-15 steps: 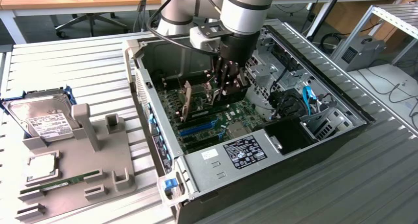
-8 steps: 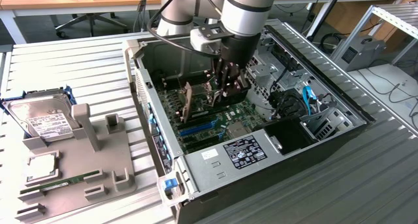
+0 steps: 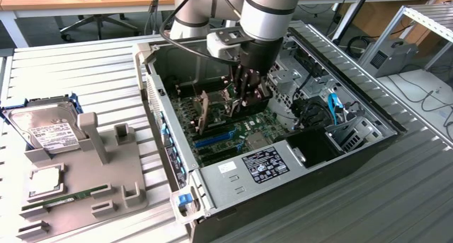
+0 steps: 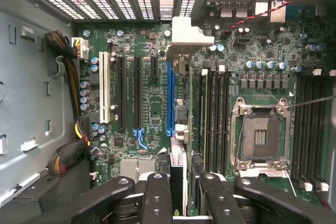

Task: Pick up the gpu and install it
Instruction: 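Insert the gpu into the slot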

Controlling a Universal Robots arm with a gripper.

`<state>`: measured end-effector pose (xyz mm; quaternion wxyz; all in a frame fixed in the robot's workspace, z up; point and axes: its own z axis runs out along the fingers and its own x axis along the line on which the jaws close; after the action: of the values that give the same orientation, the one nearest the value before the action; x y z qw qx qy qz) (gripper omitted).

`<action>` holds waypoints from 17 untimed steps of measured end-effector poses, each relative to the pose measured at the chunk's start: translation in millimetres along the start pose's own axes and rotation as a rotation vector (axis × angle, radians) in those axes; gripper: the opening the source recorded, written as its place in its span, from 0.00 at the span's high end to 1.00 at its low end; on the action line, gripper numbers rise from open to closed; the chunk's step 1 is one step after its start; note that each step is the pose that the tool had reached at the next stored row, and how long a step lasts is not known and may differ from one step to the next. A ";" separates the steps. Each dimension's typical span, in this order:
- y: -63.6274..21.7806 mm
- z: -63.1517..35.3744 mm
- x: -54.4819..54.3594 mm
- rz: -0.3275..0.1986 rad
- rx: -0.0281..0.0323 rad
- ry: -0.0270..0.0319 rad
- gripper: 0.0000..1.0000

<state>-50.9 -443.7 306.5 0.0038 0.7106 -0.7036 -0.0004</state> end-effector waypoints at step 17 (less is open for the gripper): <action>7.6 2.5 2.5 0.000 0.0000 -0.0001 0.74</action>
<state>-58.4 -446.3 304.1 0.0037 0.7106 -0.7036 -0.0005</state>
